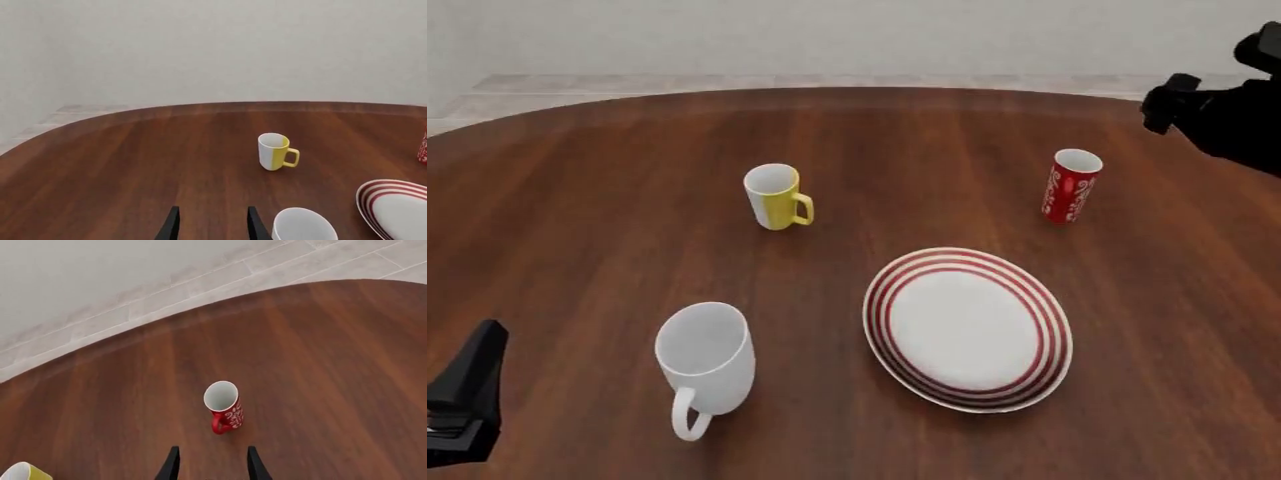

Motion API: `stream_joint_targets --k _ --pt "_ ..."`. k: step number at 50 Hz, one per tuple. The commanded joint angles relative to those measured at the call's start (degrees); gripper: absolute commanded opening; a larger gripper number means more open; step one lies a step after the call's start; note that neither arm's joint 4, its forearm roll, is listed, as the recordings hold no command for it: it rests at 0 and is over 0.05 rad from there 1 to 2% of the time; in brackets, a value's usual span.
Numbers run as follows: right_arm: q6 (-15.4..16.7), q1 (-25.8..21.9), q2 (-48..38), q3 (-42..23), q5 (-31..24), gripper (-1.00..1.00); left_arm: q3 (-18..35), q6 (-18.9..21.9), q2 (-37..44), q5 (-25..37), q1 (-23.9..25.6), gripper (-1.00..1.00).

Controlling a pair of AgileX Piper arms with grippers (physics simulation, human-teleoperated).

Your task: Pick up the red mug and put it on the plate

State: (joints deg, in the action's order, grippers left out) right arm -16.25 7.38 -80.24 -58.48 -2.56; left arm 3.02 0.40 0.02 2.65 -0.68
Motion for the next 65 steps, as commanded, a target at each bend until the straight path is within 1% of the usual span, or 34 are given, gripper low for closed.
stream_joint_targets --k 1,11,14,17,27,34,36,41,42,54,65 --pt "-0.5 -2.6 -5.2 -1.7 0.8 1.0 -0.1 -0.1 0.0 -0.1 -0.2 1.0" --pt "-0.4 -4.7 -9.6 -3.2 1.7 1.0 0.5 0.2 0.0 0.3 -0.1 1.0" --pt "0.4 -4.8 -10.7 -3.5 2.1 1.0 0.6 0.1 0.0 0.4 -0.2 1.0" --pt "0.5 -4.8 -11.6 -4.1 2.2 1.0 0.7 0.2 0.0 0.4 -0.1 1.0" --pt "0.3 -4.7 -15.9 -6.8 2.4 1.0 1.3 0.1 0.0 0.8 -0.2 1.0" --pt "1.7 -4.5 -18.3 -7.8 2.8 1.0 1.4 -0.1 0.0 0.9 -0.4 1.0" --pt "1.5 -4.6 -18.8 -8.0 2.8 1.0 1.4 -0.1 0.0 0.9 -0.4 1.0" --pt "2.4 -4.5 -20.6 -8.3 3.3 1.0 1.4 -0.2 0.0 0.8 -0.3 1.0" --pt "2.9 -4.3 -21.4 -8.7 3.4 1.0 1.3 -0.2 0.0 0.7 -0.4 1.0" --pt "4.1 -3.1 -25.2 -9.6 4.2 1.0 1.5 -0.2 0.0 0.8 -0.3 1.0" --pt "5.9 -3.4 -28.9 -11.5 4.6 1.0 1.6 -0.2 0.0 0.9 -0.5 1.0"
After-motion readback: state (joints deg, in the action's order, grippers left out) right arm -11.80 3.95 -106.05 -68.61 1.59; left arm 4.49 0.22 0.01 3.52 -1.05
